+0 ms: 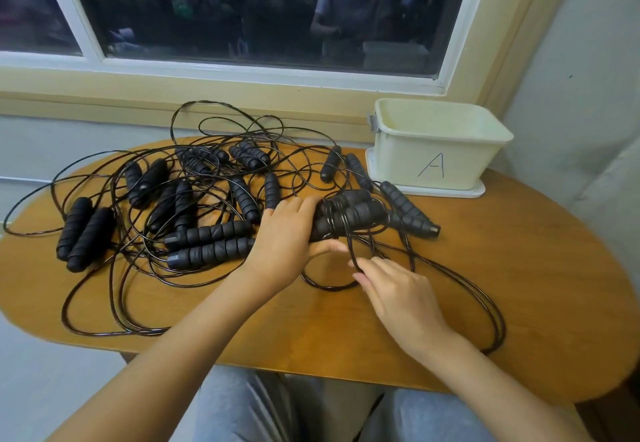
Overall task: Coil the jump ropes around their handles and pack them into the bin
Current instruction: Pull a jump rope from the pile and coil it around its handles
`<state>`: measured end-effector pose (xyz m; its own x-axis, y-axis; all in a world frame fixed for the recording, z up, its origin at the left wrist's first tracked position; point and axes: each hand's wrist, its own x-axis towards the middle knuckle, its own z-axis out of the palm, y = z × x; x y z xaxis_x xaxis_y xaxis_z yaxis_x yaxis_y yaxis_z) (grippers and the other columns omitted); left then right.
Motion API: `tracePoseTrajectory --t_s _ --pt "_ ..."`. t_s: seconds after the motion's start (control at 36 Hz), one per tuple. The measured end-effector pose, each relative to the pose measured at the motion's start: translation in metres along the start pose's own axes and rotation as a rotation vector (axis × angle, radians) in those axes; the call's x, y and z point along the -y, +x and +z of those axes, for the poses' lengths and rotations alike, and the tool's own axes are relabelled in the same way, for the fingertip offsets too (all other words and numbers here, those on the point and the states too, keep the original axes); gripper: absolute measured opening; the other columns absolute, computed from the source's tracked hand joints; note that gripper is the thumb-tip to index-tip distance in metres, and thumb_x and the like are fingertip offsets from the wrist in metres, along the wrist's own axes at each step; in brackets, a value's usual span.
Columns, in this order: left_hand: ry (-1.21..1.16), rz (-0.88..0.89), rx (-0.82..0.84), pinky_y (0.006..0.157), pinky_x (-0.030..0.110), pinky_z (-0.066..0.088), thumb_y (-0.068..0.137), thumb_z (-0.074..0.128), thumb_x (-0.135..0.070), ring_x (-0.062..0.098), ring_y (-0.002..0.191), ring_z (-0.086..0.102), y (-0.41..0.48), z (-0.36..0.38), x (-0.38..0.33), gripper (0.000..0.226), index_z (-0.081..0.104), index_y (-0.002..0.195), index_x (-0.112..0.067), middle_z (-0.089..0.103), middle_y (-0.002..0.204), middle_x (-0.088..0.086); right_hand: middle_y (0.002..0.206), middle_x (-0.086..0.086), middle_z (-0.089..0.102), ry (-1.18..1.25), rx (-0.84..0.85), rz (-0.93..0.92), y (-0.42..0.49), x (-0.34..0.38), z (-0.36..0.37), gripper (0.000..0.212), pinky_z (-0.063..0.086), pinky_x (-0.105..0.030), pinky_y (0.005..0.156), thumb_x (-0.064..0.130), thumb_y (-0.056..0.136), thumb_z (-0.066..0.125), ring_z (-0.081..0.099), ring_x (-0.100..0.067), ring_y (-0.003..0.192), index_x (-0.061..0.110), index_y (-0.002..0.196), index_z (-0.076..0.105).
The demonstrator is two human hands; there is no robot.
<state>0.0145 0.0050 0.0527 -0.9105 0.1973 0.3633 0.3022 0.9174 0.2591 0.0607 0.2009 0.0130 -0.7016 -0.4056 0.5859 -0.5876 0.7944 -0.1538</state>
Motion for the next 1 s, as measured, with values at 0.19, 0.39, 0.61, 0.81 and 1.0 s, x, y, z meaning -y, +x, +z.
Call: tracePoseTrajectory --t_s 0.19,0.39,0.61,0.81,1.0 --pt "-0.299 -0.023 -0.007 0.092 0.050 0.048 0.054 0.043 -0.096 0.022 0.110 0.057 -0.002 0.003 -0.004 0.110 0.051 0.133 -0.020 0.062 0.116 -0.002 0.084 0.000 0.063 0.000 0.029 -0.057 -0.005 0.001 0.016 0.019 0.051 -0.020 0.053 0.019 0.094 0.056 0.063 -0.013 0.073 0.006 0.106 0.065" --pt "-0.330 -0.032 -0.053 0.087 0.047 0.051 0.063 0.053 -0.085 0.014 0.102 0.061 -0.002 0.001 -0.012 0.090 0.056 0.126 -0.022 0.065 0.109 -0.008 0.087 -0.001 0.066 0.035 0.067 -0.055 -0.003 0.000 0.019 0.027 0.054 -0.021 0.055 0.017 0.092 0.064 0.066 -0.012 0.072 0.005 0.115 0.064" --pt "-0.267 0.035 -0.183 0.082 0.047 0.053 0.070 0.057 -0.071 0.017 0.095 0.063 0.004 -0.009 0.000 0.074 0.063 0.119 -0.017 0.068 0.098 -0.006 0.077 0.002 0.065 0.579 0.451 0.301 -0.004 -0.032 -0.006 0.019 0.050 -0.033 0.071 0.034 0.097 0.056 0.061 -0.011 0.071 0.027 0.080 0.061" --pt "-0.313 0.029 -0.151 0.087 0.051 0.051 0.071 0.059 -0.071 0.016 0.098 0.062 0.004 -0.003 0.013 0.073 0.060 0.124 -0.021 0.066 0.102 -0.007 0.081 0.007 0.062 0.560 0.508 0.397 0.007 -0.075 -0.028 0.033 0.034 -0.028 0.100 0.060 0.074 0.056 0.053 0.001 0.094 0.030 0.064 0.062" --pt "-0.324 0.047 -0.158 0.092 0.049 0.046 0.073 0.060 -0.070 0.016 0.100 0.062 0.004 0.000 0.024 0.071 0.060 0.126 -0.022 0.067 0.102 -0.007 0.052 0.006 0.053 0.712 0.612 0.454 0.022 -0.100 -0.044 0.036 0.038 -0.019 0.086 0.052 0.086 0.060 0.054 -0.002 0.057 0.027 0.060 0.062"
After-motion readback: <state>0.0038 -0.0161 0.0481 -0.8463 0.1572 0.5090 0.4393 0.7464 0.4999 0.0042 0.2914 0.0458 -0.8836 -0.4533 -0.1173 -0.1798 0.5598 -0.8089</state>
